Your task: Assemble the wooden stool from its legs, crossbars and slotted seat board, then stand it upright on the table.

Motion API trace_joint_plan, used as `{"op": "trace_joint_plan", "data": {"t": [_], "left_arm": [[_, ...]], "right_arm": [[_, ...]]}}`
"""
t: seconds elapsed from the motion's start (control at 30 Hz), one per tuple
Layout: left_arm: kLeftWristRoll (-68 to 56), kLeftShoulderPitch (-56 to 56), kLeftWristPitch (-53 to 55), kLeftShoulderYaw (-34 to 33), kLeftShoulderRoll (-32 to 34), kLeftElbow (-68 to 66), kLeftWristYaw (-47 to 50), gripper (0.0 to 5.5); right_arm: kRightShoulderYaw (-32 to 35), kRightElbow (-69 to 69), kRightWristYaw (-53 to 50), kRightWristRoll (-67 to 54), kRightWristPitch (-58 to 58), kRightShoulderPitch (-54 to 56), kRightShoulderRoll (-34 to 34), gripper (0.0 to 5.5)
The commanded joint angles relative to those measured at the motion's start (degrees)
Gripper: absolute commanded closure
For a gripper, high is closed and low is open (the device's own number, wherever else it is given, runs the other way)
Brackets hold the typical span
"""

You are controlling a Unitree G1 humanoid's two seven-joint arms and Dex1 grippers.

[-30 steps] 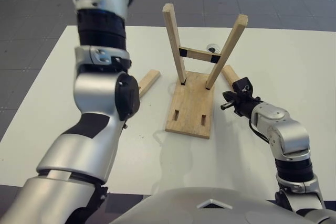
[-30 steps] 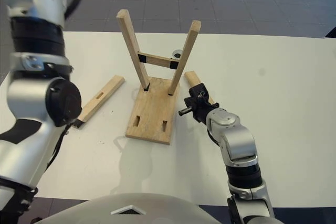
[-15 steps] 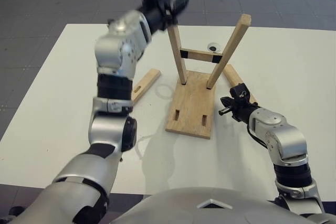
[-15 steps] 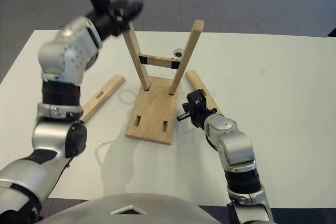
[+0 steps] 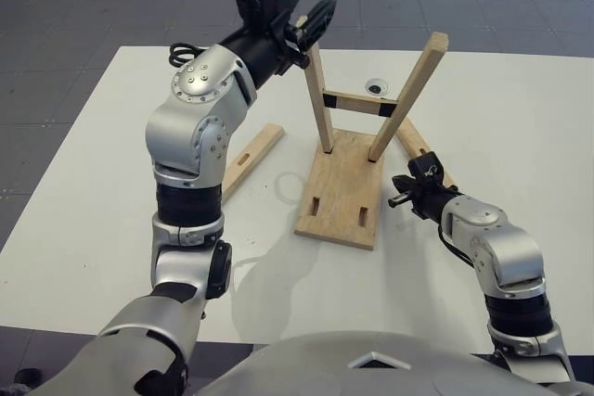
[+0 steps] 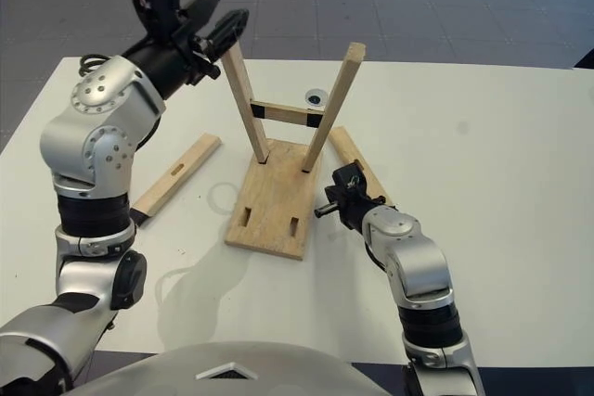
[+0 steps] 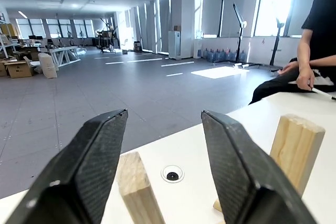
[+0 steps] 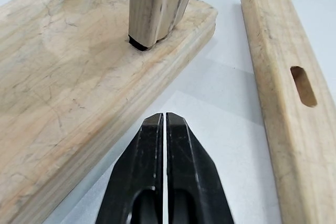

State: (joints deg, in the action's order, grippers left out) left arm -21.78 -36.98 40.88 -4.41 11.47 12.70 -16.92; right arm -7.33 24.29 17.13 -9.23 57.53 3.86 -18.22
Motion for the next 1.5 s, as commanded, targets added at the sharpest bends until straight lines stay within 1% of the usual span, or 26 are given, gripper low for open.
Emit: {"op": "trace_joint_plan", "data": {"t": [0.03,0.17,0.23,0.3,0.37,0.43,0.57,0.67,0.77,0.9,0.93,1.03,1.13,1.17,1.23,1.27,1.37,1.4,1.5], "left_arm": [[-1.07,-0.75,-0.93,-3.23,0.13,1.38,1.90,2.88],[0.87,-0.86,-3.27,-6.64,3.61,-2.47,2.87,2.88],[1.99,3.87,-3.24,-6.23,7.51,-3.35,0.22,2.88],[3.95,11.12,-0.44,-1.55,13.78,-3.02,-5.06,2.88],[5.65,17.05,2.79,6.11,19.96,-2.61,-11.57,2.88],[6.50,19.57,4.58,11.35,21.99,-2.42,-15.07,2.88],[9.12,19.67,6.04,19.50,19.17,-3.02,-15.69,2.88],[10.74,19.02,6.36,22.96,15.92,-4.73,-14.58,2.88],[11.50,18.53,6.57,24.22,13.30,-5.46,-14.15,2.88],[12.70,14.16,5.98,23.70,10.45,-8.61,-13.28,2.88],[12.97,13.37,5.92,23.26,10.54,-8.87,-13.21,2.88],[13.05,13.16,4.66,17.22,12.25,-6.33,-11.41,2.88],[9.32,16.65,5.11,4.65,11.50,0.68,-7.54,2.88],[8.30,18.26,5.06,-0.60,10.48,2.49,-4.96,2.88],[9.21,21.98,1.53,-6.41,10.97,3.41,-1.94,2.88],[9.44,23.99,-0.33,-9.45,10.74,2.58,-0.27,2.70],[11.12,30.52,-6.45,-14.45,11.94,-1.07,1.48,2.30],[11.77,32.29,-8.02,-14.70,12.58,-1.69,1.28,2.30],[12.90,35.98,-6.96,-14.85,12.65,-2.84,2.57,2.30]], "right_arm": [[0.69,0.65,0.47,-0.74,0.89,0.79,-0.62,5.40],[2.60,1.20,0.02,-0.38,0.99,0.66,-1.11,5.40],[4.17,1.75,-0.55,-0.63,0.49,0.93,-0.35,5.40],[4.43,1.18,-0.22,-0.84,-0.13,1.38,-0.34,5.40],[3.68,-0.43,0.37,-0.58,-0.81,2.00,-0.65,5.40],[2.36,-3.23,0.90,-0.01,-1.75,3.85,-0.67,5.40],[-0.27,-11.00,1.89,1.36,-4.79,8.97,-0.43,5.40],[-1.24,-15.37,2.60,1.42,-6.48,10.94,0.29,5.40],[-1.67,-18.95,3.27,0.74,-7.91,12.59,2.12,5.40],[-1.74,-25.78,3.67,1.08,-10.85,16.86,4.17,5.40],[-1.53,-26.36,3.61,1.25,-11.12,17.42,4.06,5.40],[1.84,-20.99,1.66,1.02,-8.07,15.82,3.03,5.40],[8.80,-7.59,-2.44,-0.42,-2.63,10.84,4.18,5.40],[11.17,-3.08,-3.91,-0.85,-1.41,9.12,4.98,5.40],[14.20,3.77,-5.58,-1.54,0.22,5.69,5.88,5.40],[15.51,6.18,-5.99,-1.76,0.62,3.94,6.04,5.23],[18.30,9.85,-6.83,-2.28,0.69,1.13,6.08,4.75],[18.76,10.39,-7.03,-2.63,0.67,0.76,6.22,4.75],[17.95,11.08,-7.43,-2.56,1.25,-0.25,5.73,4.75]]}}
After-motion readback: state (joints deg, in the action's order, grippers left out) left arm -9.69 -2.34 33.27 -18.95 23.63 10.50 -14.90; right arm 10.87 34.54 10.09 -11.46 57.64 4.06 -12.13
